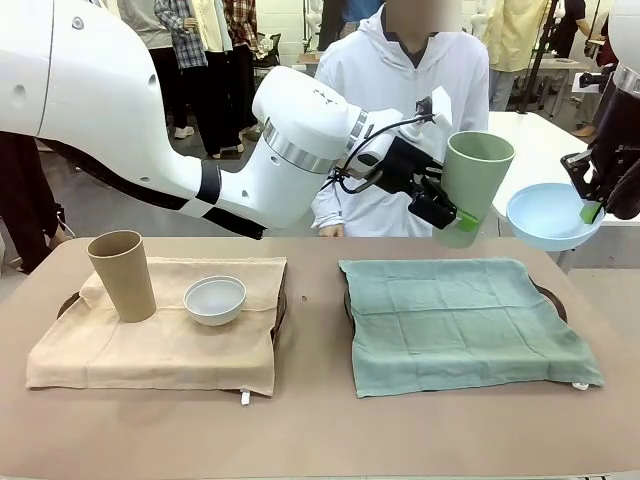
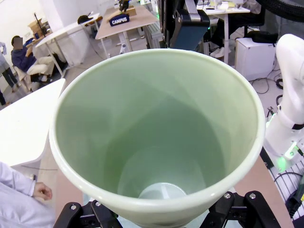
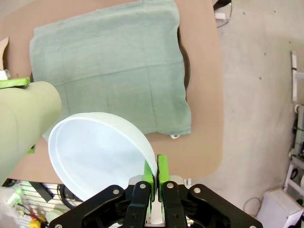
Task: Set up a tray with a mat and arrange the tableware.
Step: Place the Picnic Bowl and Reusable plastic cup back onto the Handle tray in front of the human's position.
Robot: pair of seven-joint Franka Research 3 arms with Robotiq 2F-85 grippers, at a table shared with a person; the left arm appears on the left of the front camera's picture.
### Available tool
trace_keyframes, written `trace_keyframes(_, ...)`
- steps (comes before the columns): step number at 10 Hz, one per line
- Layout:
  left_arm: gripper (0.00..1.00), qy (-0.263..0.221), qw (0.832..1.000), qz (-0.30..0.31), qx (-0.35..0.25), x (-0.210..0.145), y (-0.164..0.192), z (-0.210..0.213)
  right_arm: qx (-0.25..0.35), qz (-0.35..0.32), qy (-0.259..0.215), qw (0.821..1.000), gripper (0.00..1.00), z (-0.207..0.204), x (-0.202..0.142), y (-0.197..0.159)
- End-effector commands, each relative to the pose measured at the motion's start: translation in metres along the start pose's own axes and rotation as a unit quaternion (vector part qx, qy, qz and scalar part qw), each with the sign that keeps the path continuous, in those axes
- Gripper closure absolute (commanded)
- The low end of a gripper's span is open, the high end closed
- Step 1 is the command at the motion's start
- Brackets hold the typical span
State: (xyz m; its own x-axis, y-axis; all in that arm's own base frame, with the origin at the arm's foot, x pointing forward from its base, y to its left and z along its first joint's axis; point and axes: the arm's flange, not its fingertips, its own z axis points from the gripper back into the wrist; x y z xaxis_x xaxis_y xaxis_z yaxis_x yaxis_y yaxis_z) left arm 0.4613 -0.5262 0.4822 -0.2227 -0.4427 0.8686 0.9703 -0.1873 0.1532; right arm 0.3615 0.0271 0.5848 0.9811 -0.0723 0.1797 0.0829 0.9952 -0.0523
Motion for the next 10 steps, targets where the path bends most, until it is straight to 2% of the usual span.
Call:
trace_keyframes(1, 1.00, -0.004, 1.000, -0.006, -0.006, 0.000, -0.003, 0.004, 0.001, 0.004, 0.000, 1.000, 1.00, 0.000, 0.003, -0.001)
trace_keyframes(2, 1.00, -0.004, 1.000, -0.006, -0.006, 0.000, -0.003, 0.004, 0.001, 0.004, 0.000, 1.000, 1.00, 0.000, 0.003, -0.001)
trace_keyframes(3, 0.17, 0.000, 1.000, 0.000, 0.000, 0.000, 0.000, 0.000, 0.000, 0.000, 0.000, 1.000, 0.95, 0.000, 0.000, 0.000)
trace_keyframes(7, 0.17, -0.037, 0.999, -0.004, -0.016, -0.048, 0.010, 0.003, 0.056, 0.031, 0.036, 0.997, 0.95, -0.045, 0.021, -0.011)
trace_keyframes(10, 0.17, -0.058, 0.998, -0.015, -0.029, -0.080, 0.011, -0.002, 0.071, 0.038, 0.050, 0.995, 0.95, -0.085, 0.033, -0.009)
